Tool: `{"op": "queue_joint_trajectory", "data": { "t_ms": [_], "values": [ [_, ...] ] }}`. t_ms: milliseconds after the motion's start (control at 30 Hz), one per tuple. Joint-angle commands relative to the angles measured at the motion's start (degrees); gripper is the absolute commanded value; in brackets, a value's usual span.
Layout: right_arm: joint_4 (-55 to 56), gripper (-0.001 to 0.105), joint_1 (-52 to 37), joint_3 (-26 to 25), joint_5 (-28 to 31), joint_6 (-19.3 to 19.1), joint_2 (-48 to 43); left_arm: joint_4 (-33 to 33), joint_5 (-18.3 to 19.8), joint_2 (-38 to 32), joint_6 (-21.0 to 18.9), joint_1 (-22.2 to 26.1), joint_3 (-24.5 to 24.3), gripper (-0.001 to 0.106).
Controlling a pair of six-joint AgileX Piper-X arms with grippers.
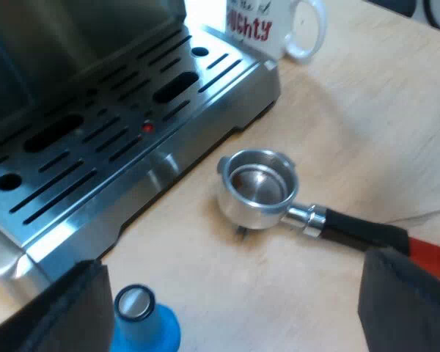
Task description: Grind coffee beans and then tamp
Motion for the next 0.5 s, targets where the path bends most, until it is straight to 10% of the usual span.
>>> {"op": "queue_joint_trajectory", "data": {
  "t_ms": [33,500],
  "values": [
    [-0.4,0.065,0.0,-0.5,0.0,-1.0,-0.5,-1.2,-1.9,1.7,-0.1,-0.1,1.0,0.07],
    [-0.9,0.065,0.0,-0.5,-2.3,-1.4,-0.4,-12.3,-6.9,8.1,-0.7,-0.1,8.4,0.07]
  ]
}}
